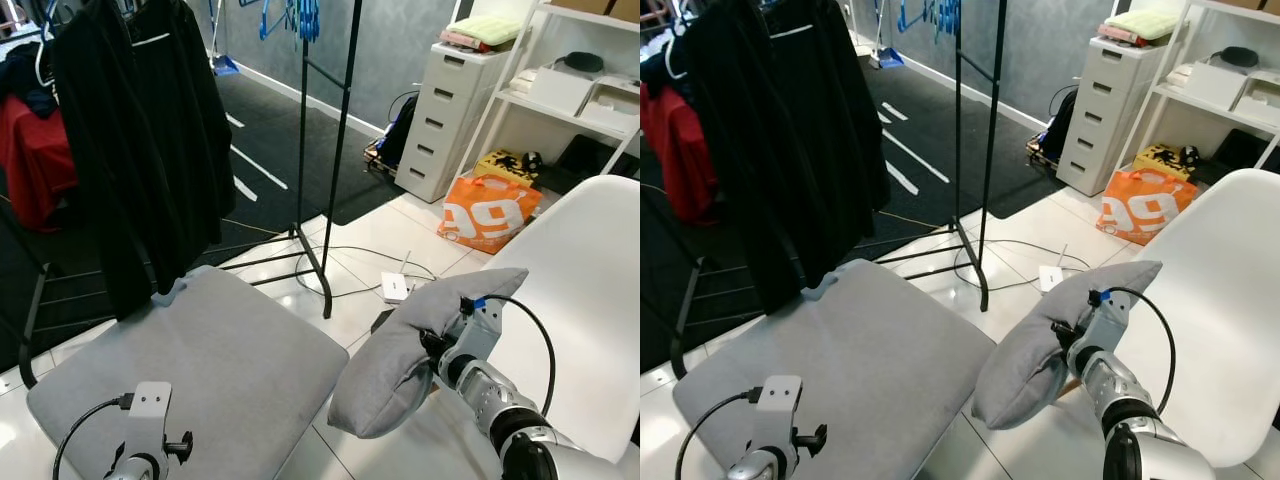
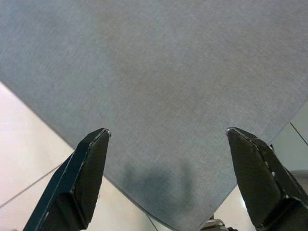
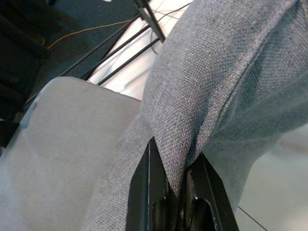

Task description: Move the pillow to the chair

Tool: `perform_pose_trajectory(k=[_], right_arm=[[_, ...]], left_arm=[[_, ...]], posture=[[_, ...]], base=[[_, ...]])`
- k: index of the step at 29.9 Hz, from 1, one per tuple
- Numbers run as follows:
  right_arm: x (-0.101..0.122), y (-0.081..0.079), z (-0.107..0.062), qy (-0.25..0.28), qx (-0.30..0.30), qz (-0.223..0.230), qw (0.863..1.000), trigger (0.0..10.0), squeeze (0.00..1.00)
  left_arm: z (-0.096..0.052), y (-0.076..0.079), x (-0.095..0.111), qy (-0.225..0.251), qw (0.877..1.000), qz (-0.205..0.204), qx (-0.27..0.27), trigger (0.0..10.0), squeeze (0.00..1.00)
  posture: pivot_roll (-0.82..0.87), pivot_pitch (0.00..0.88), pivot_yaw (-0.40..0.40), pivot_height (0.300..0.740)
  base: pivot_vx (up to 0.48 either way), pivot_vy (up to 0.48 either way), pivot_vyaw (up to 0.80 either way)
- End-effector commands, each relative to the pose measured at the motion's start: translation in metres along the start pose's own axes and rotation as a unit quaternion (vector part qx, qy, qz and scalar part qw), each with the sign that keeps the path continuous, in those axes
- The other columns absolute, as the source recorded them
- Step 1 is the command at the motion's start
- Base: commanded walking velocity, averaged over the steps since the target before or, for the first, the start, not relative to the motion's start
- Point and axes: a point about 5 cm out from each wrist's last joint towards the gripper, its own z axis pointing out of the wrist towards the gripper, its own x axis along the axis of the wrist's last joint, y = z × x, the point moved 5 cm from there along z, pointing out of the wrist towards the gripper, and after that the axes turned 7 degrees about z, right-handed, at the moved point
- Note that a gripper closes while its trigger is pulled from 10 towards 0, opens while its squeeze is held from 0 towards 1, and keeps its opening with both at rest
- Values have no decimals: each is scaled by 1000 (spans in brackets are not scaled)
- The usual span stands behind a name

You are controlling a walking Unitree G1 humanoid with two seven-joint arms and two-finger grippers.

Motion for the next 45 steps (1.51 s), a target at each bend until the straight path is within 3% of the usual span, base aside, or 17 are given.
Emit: perform_pose_trajectory(k=[1,13,34,45], right_arm=[[20,-3,0,38,7,-7,999,10000,0],[23,3,-1,43,-8,-10,999,10000,0],[29,4,-1,52,-21,-22,998,10000,0],[30,6,-1,55,-29,-28,998,10000,0]], left_arm=[[-1,2,-5,-7,1000,2,-5,10000,0],[-1,4,-5,-6,1000,1,-9,10000,0],[-1,4,-4,-3,1000,-1,-11,10000,0],[-1,-1,-2,1,1000,-6,5,10000,0]], posture=[[-158,66,-39,740],[-159,62,-38,740],[-164,62,-38,740],[-162,63,-38,740]], base=[[0,-480,0],[0,-480,0],[0,-480,-576],[0,-28,0]])
